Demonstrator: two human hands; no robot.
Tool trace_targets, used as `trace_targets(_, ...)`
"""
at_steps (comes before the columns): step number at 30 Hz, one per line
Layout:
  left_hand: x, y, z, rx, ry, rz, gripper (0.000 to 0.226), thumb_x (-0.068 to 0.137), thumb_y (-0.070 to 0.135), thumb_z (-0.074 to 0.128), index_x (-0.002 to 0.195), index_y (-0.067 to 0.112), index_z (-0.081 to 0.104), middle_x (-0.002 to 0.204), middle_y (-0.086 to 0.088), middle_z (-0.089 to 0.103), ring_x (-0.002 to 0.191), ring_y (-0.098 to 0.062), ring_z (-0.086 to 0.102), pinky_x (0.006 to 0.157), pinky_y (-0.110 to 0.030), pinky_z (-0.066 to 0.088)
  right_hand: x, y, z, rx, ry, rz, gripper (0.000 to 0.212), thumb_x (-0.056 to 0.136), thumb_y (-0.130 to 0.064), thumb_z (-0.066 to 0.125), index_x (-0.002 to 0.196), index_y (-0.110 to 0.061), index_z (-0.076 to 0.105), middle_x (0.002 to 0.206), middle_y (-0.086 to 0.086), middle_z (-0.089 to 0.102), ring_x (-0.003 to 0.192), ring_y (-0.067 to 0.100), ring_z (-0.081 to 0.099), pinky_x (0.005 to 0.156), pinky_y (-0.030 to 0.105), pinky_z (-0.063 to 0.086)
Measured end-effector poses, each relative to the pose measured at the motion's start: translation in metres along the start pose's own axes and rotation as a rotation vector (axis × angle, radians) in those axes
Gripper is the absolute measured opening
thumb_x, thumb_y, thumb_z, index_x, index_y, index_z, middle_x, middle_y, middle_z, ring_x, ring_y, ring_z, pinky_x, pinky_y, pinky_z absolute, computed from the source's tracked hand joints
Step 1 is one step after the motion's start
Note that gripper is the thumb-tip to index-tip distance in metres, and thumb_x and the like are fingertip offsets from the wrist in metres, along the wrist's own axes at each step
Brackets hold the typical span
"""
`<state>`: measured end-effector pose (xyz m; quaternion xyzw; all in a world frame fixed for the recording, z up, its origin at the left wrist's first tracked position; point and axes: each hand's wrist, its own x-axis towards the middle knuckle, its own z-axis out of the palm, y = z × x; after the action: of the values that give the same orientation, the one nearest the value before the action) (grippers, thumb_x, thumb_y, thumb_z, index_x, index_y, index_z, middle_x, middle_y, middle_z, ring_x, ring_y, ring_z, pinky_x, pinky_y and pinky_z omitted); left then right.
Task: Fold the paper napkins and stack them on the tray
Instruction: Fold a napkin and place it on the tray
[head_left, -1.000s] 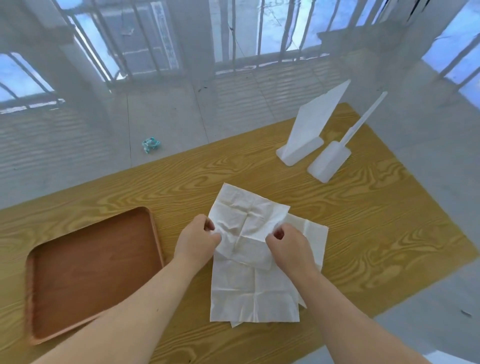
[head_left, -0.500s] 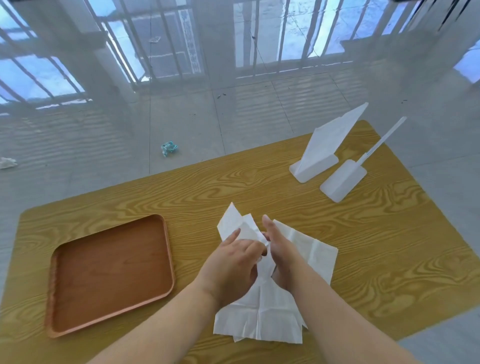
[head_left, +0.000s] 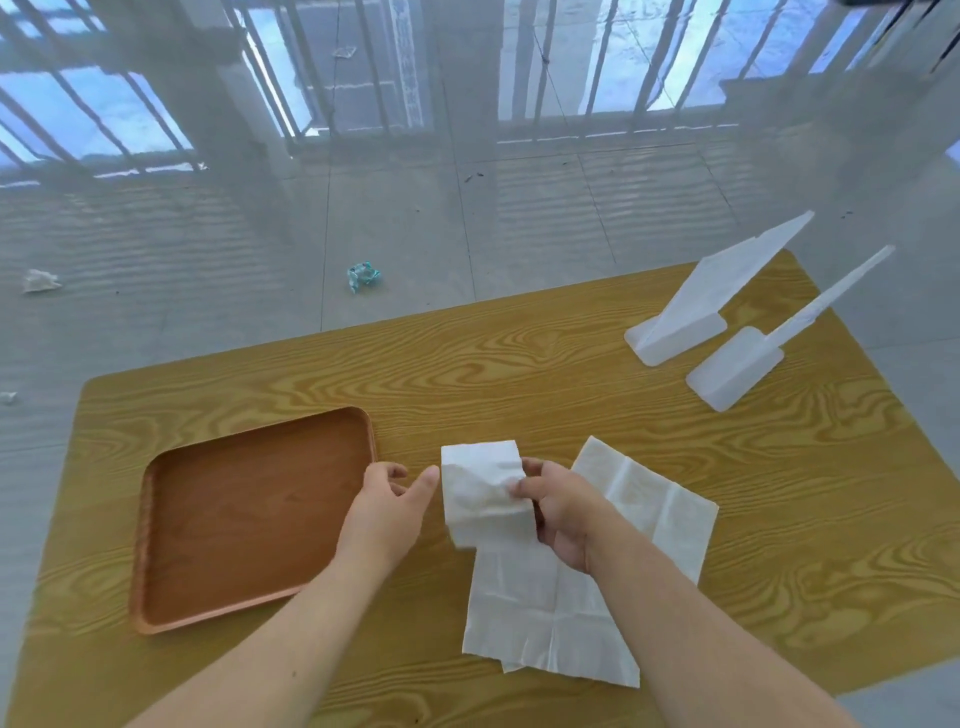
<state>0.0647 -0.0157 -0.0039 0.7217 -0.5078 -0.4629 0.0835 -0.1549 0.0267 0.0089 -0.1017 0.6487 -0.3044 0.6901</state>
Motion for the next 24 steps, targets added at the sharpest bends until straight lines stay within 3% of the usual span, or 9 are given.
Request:
trace_targets(3,-0.002,-0.003,-0.016,-0.144,-0.168,-0.112,0.081,0.072,0.091,0.053,0.112,0.022,0.068,0.103,0.003,0.077,0.085,-0.016,0.070,0.078,-0.038,0.055,-0.001,-0.006,0.012,0.172,-0.038,-0.069,0.050,0.099,-0.005,0.064,0.147,-0.014,0.051,0.125,0.017,0.075,0.099,0.029,0.074,0.085,0.049,0.063)
trace_targets(6,-0.009,0.006,-0.033,-0.181,-0.246,-0.081,0.088,0.060,0.098,0.055,0.093,0.018,0.074,0.072,0.011,0.071,0.060,-0.009,0.058,0.064,-0.031,0.046,-0.008,-0.020,0.027,0.195,-0.069,-0.119,0.056,0.098,-0.005,0.064,0.150,-0.017,0.046,0.116,0.013,0.076,0.087,0.022,0.076,0.071,0.037,0.061)
trace_targets(7,-0.011,0.010,-0.039,-0.207,-0.242,-0.036,0.085,0.061,0.096,0.059,0.093,0.019,0.075,0.070,0.015,0.069,0.059,-0.005,0.057,0.065,-0.030,0.044,-0.009,-0.025,0.032,0.185,-0.075,-0.137,0.057,0.098,-0.005,0.064,0.151,-0.018,0.046,0.116,0.013,0.075,0.086,0.021,0.076,0.070,0.035,0.061)
trace_targets(11,-0.014,0.026,-0.057,-0.415,-0.327,0.071,0.052,0.079,0.060,0.082,0.116,0.024,0.077,0.108,0.006,0.083,0.104,-0.011,0.073,0.087,-0.029,0.049,-0.020,-0.045,0.046,0.161,-0.063,-0.195,0.060,0.100,-0.005,0.063,0.155,-0.018,0.043,0.121,0.016,0.073,0.091,0.024,0.074,0.072,0.035,0.061)
trace_targets(14,-0.010,0.033,-0.060,-0.349,-0.314,0.113,0.022,0.090,0.038,0.082,0.099,0.019,0.083,0.096,0.000,0.084,0.088,-0.014,0.071,0.083,-0.032,0.052,-0.024,-0.050,0.050,0.159,-0.061,-0.209,0.067,0.099,-0.008,0.066,0.158,-0.017,0.036,0.132,0.017,0.068,0.104,0.028,0.072,0.082,0.039,0.061)
trace_targets(16,-0.011,0.038,-0.059,-0.350,-0.287,0.104,0.027,0.092,0.037,0.080,0.097,0.011,0.083,0.088,-0.001,0.081,0.072,-0.012,0.066,0.074,-0.035,0.052,-0.027,-0.049,0.050,0.097,-0.055,-0.224,0.077,0.097,-0.012,0.071,0.162,-0.019,0.030,0.137,0.017,0.065,0.109,0.029,0.071,0.085,0.039,0.060)
trace_targets(19,-0.012,0.040,-0.059,-0.417,-0.278,0.072,0.046,0.092,0.042,0.078,0.103,-0.002,0.075,0.072,0.003,0.060,0.055,-0.010,0.044,0.059,-0.033,0.034,-0.029,-0.040,0.046,-0.057,-0.051,-0.287,0.089,0.094,-0.008,0.074,0.165,-0.027,0.023,0.128,0.018,0.069,0.105,0.026,0.071,0.080,0.033,0.060)
trace_targets(21,-0.015,0.041,-0.061,-0.453,-0.298,0.073,0.036,0.090,0.040,0.082,0.101,0.006,0.080,0.068,0.009,0.066,0.054,-0.007,0.051,0.061,-0.030,0.036,-0.031,-0.035,0.043,-0.083,-0.067,-0.326,0.092,0.093,0.000,0.072,0.164,-0.033,0.024,0.120,0.018,0.075,0.105,0.027,0.073,0.082,0.033,0.059)
trace_targets(24,-0.020,0.042,-0.064,-0.416,-0.306,0.117,0.013,0.087,0.025,0.086,0.098,0.019,0.084,0.089,0.004,0.084,0.088,-0.012,0.077,0.078,-0.029,0.053,-0.035,-0.034,0.043,-0.180,-0.045,-0.396,0.070,0.092,0.005,0.069,0.149,-0.030,0.046,0.109,0.013,0.081,0.100,0.019,0.076,0.086,0.028,0.056)
